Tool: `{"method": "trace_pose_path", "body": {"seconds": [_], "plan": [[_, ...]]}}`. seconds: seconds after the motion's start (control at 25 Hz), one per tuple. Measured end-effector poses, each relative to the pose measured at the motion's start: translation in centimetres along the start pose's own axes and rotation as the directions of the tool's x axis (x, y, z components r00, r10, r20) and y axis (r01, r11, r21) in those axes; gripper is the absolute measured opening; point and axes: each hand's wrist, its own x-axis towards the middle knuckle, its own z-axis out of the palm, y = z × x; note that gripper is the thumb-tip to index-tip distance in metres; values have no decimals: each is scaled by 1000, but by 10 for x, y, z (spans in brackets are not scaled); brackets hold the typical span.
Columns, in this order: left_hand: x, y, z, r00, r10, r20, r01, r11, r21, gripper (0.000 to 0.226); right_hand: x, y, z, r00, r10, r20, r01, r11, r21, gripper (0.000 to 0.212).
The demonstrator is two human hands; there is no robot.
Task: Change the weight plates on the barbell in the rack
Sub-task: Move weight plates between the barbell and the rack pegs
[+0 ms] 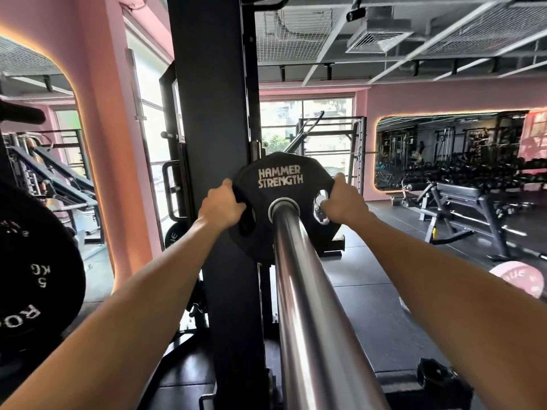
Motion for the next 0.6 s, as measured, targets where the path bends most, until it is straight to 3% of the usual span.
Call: {"method": "trace_pose_path", "body": {"seconds": [0.12, 0.32, 0.6], "plan": [[-2, 2, 5, 999, -34, -20, 32, 995, -96, 37, 2, 1, -3, 1000, 18, 17, -18, 1000, 2, 38], [-15, 10, -4, 995, -41, -95, 40, 999, -12, 34, -11, 5, -8, 999, 29, -30, -31, 999, -44, 30], [-64, 15, -31, 994, -23, -107, 19, 999, -38, 39, -50, -3, -38, 993, -50, -103, 31, 983, -179, 21]]}}
